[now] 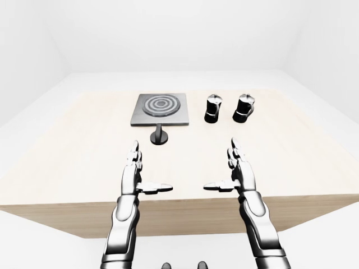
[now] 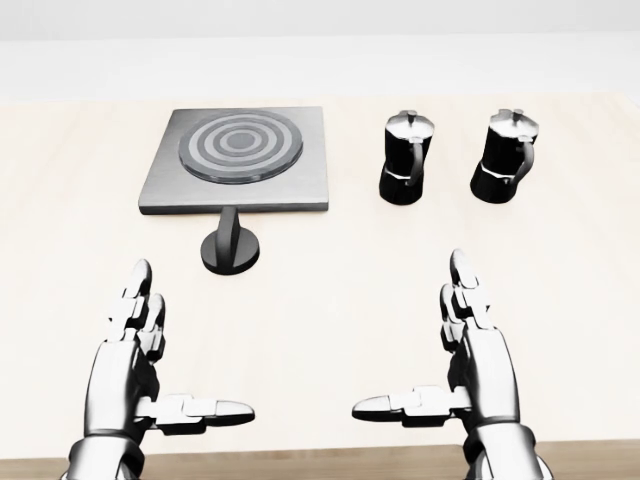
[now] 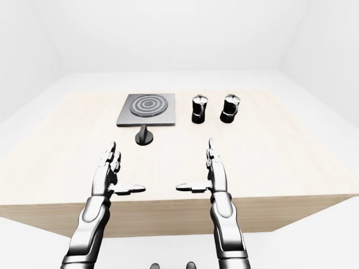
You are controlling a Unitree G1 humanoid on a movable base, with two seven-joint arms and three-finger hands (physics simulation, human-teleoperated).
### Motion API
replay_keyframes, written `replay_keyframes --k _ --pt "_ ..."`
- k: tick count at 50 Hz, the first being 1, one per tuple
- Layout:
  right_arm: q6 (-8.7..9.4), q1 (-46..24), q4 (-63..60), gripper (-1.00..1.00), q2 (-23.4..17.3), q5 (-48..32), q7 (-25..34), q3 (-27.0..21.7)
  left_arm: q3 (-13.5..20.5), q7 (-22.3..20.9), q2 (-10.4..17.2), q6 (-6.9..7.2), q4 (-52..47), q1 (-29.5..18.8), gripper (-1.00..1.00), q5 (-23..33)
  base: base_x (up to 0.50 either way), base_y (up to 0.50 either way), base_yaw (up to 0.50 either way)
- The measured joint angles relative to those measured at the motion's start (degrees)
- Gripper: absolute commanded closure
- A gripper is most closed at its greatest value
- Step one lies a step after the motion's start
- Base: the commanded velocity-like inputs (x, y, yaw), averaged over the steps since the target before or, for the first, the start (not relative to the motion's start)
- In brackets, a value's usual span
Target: Turn off the stove.
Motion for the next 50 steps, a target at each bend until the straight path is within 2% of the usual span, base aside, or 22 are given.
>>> replay_keyframes --k 7,12,13,14,16,17,21,29,38,50 --pt "0.78 0.70 -1.37 -1.00 -0.32 0.24 0.90 -0.65 1.02 -0.55 0.47 -1.09 1.17 0.37 -1.00 -0.21 0.00 0.00 0.00" --pt "2.11 0.69 -2.98 -1.00 -0.54 0.55 1.36 -1.13 1.50 -0.66 0.72 -0.59 0.37 0.51 -1.00 -0.25 0.00 0.00 0.00" --pt "2.85 0.60 -4.01 -1.00 -0.57 0.82 1.43 -1.29 1.66 -0.62 0.78 0.01 -0.85 0.53 -1.00 -0.31 0.00 0.00 0.00" --pt "4.06 0.41 -5.73 -1.00 -0.61 1.33 1.48 -1.51 2.01 -0.50 0.84 1.31 -3.10 0.43 -1.00 -0.79 0.00 0.00 0.00" --pt "4.26 -0.42 -10.22 -1.00 -0.74 2.84 1.25 -2.28 3.19 0.04 1.19 5.37 -9.04 -0.86 -1.00 -2.62 0.00 0.00 0.00" --pt "4.26 -0.99 -12.61 -1.00 -0.86 3.62 1.02 -2.72 3.81 0.42 1.45 5.80 -11.78 -1.67 -1.00 -3.59 0.00 0.00 0.00" --pt "4.26 -2.62 -19.66 -1.00 -1.34 6.29 0.59 -3.99 5.30 1.56 2.40 5.80 -19.38 -4.22 -1.00 -5.83 0.00 0.00 0.00" --pt "4.26 -3.32 -27.09 -1.00 -1.60 10.10 -0.05 -5.31 6.64 2.28 3.13 5.80 -25.85 -5.93 -1.00 -7.78 0.00 0.00 0.00" --pt "4.26 -3.14 -30.46 -1.00 -1.79 12.45 -0.46 -6.10 7.69 2.85 3.64 5.80 -28.20 -7.03 -1.00 -9.13 0.07 0.06 0.00" --pt "4.26 -2.42 -32.15 -1.00 -1.71 14.16 -0.07 -6.22 8.37 3.26 4.02 5.80 -29.13 -7.48 -1.00 -9.92 0.33 0.47 0.00"
